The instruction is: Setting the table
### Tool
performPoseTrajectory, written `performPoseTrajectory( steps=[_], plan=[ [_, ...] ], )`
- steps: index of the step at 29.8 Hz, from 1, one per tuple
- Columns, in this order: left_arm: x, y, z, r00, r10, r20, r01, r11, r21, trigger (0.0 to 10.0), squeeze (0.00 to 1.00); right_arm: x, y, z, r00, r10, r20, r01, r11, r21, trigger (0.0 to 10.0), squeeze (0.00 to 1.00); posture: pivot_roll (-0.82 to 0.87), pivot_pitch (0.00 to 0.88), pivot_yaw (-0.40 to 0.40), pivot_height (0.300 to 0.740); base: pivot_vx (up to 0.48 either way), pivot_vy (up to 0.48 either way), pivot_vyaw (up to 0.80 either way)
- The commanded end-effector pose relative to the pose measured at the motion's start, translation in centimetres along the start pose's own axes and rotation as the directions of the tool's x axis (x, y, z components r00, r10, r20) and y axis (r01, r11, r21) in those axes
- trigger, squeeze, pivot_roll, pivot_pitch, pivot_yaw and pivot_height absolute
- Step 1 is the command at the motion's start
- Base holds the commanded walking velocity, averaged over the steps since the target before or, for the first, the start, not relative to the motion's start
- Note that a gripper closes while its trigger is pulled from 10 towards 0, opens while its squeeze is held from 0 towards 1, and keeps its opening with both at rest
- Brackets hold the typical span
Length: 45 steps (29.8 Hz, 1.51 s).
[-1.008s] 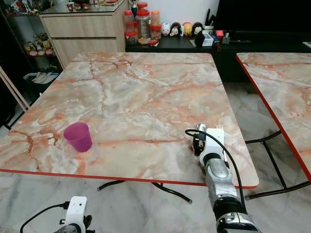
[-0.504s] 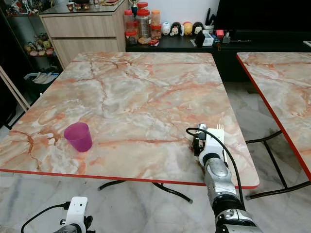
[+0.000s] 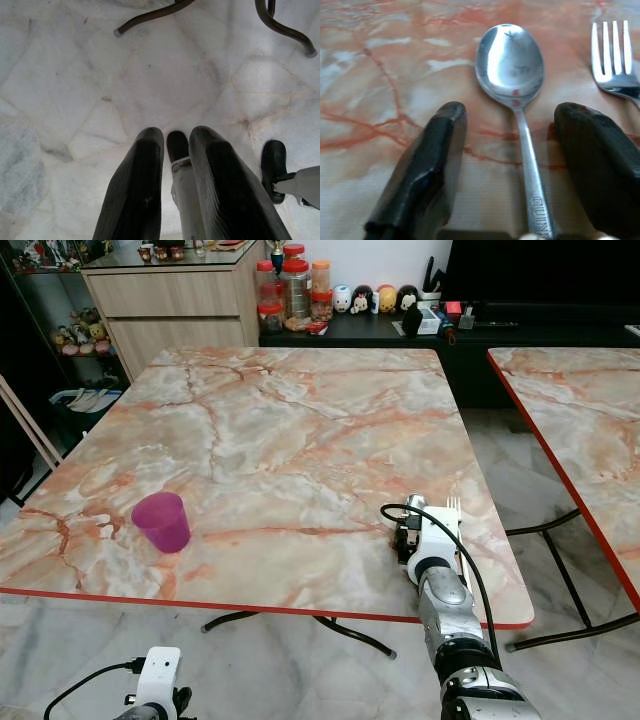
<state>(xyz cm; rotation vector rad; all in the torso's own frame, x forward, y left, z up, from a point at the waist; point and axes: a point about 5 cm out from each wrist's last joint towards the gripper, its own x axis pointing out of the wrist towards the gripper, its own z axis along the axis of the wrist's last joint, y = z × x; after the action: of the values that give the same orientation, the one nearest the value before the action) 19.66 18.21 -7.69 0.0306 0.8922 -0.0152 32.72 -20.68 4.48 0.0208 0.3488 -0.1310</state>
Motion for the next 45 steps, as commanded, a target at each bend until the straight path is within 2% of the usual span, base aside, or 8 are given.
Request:
performPoseTrajectory(
  steps=[1, 18, 24, 27, 35, 43, 44, 45],
  plan=[
    [-0.1, 0.0, -0.6, 1.0, -0.007, -0.027, 0.007, 1.0, 0.002, 10.0, 0.0, 0.3, -0.1, 0.5, 1.0, -0.021, -0.005, 0.021, 1.0, 0.014, 0.0, 0.0, -0.06, 0.0, 0.03, 0.74, 0.0, 0.0, 0.0],
    [-0.1, -0.1, -0.5, 0.999, -0.018, -0.03, 0.018, 1.0, -0.013, 10.0, 0.0, 0.5, -0.3, 0.9, 1.0, -0.014, -0.026, 0.015, 0.999, 0.028, 0.0, 0.0, -0.06, 0.0, 0.026, 0.74, 0.0, 0.0, 0.0],
    [-0.1, -0.1, -0.6, 0.999, -0.02, -0.033, 0.019, 1.0, -0.013, 10.0, 0.0, 0.4, 0.2, 0.6, 0.999, 0.01, -0.039, -0.009, 1.0, 0.027, 0.0, 0.0, -0.06, 0.0, 0.027, 0.74, 0.0, 0.0, 0.0],
    [-0.1, 0.0, -0.7, 0.999, -0.02, -0.038, 0.019, 1.0, -0.012, 10.0, 0.0, 0.3, 1.0, 0.4, 0.998, 0.038, -0.041, -0.036, 0.999, 0.03, 0.0, 0.0, -0.06, 0.0, 0.028, 0.74, 0.0, 0.0, 0.0],
    [-0.2, -0.1, -1.0, 0.999, -0.019, -0.044, 0.018, 1.0, -0.01, 10.0, 0.0, 0.3, 1.4, 0.3, 0.998, 0.052, -0.04, -0.051, 0.998, 0.032, 0.0, 0.0, -0.06, 0.0, 0.027, 0.74, 0.0, 0.0, 0.0],
    [-0.1, -0.1, -0.9, 0.999, -0.015, -0.044, 0.014, 1.0, -0.013, 10.0, 0.0, 0.4, 2.0, 0.9, 0.997, 0.077, -0.008, -0.077, 0.997, 0.025, 0.0, 0.0, -0.06, 0.0, 0.02, 0.74, 0.0, 0.0, 0.0],
    [-0.1, -0.1, -0.9, 0.999, -0.012, -0.042, 0.011, 1.0, -0.016, 10.0, 0.0, 0.4, 2.4, 1.6, 0.994, 0.098, 0.043, -0.099, 0.995, 0.016, 0.0, 0.0, -0.05, 0.0, 0.019, 0.74, 0.0, 0.0, 0.0],
    [-0.1, -0.1, -0.8, 0.999, -0.009, -0.041, 0.009, 1.0, -0.019, 10.0, 0.0, 0.4, 2.8, 2.3, 0.988, 0.118, 0.097, -0.118, 0.993, 0.003, 2.0, 0.0, -0.05, 0.0, 0.02, 0.74, 0.0, 0.0, 0.0]
  ],
)
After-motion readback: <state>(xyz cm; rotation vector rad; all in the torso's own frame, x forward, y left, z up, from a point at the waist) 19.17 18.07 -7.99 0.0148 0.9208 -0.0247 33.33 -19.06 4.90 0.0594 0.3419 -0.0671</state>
